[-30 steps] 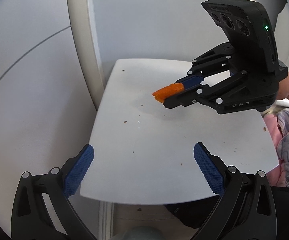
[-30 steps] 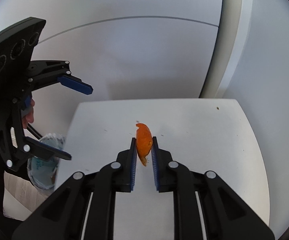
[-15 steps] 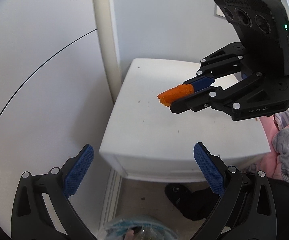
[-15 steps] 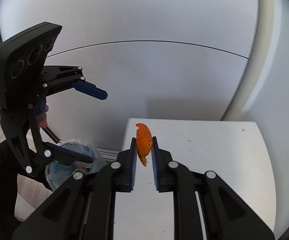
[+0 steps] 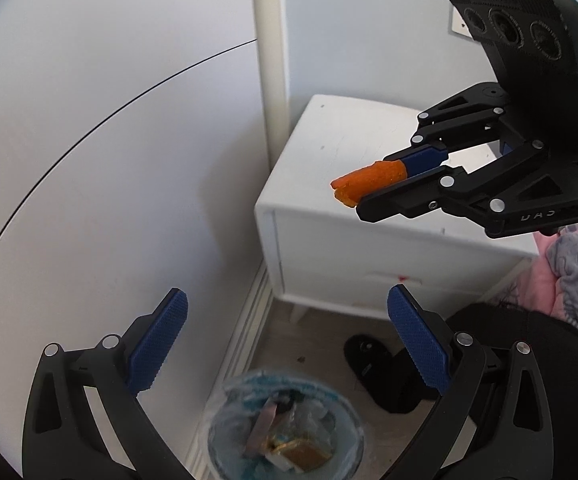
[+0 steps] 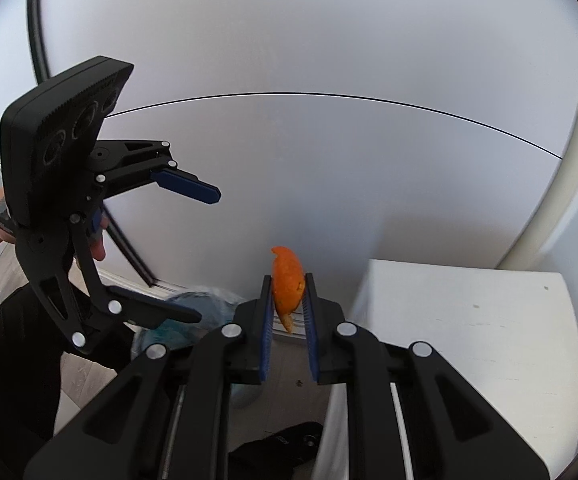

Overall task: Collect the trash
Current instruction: 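Carry the orange peel with the right gripper over the bin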

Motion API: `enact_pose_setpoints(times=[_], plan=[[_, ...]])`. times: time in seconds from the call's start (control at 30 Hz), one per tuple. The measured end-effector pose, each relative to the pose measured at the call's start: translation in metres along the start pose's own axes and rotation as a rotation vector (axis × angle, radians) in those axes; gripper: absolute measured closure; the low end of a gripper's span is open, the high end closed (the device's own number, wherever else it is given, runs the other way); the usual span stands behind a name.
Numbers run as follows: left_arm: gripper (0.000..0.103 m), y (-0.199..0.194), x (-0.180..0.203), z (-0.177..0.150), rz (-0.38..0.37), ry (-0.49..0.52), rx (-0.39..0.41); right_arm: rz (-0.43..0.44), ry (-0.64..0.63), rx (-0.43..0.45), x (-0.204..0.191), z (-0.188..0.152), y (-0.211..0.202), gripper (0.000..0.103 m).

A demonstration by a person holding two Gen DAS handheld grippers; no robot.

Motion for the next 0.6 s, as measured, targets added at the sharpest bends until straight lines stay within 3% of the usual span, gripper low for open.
enact_pose_setpoints(times=[0.6], plan=[[0.006,-0.066,-0.017,-0.105,0.103,-0.124,0.004,0.101,-0.031,-0.022,-0.094,0.0,0.03,0.088]])
Point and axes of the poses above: each gripper's, at about its wrist camera, not at the fingertips, and y roughly the way its jaws point, x to its right, z to its top, the point moved 8 cm from there along y, roughly the way its jaws point, and after that the axes turned 11 degrees about -z, right-handed, at the moved point
